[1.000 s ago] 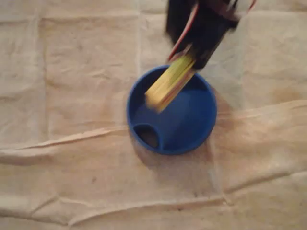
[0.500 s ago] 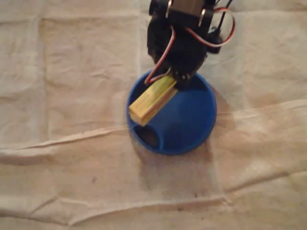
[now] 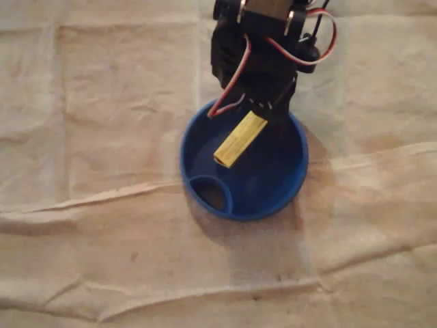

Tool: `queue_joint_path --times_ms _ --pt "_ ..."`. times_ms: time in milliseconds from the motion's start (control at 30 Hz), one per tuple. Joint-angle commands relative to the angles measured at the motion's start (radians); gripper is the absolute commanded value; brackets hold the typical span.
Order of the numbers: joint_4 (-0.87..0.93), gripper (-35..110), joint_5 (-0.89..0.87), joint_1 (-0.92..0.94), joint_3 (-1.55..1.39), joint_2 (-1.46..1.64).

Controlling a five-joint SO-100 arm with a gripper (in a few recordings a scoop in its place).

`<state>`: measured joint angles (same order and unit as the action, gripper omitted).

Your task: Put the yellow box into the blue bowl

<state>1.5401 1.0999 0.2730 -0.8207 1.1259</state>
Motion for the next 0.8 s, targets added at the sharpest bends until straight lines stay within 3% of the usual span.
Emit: queue_joint_path --times_ms 0,167,333,533,767 --pt "-0.009 14 -0.008 -0.006 0.061 0.092" --pt "-0.009 -1 -0.009 -0.002 0.061 0.1" --pt "-0.009 1 -0.026 0.006 0.058 0.14" --pt "0.002 0 -0.264 -0.009 0.046 0.334" --pt "0.216 0 -0.488 -0.103 0.046 0.526"
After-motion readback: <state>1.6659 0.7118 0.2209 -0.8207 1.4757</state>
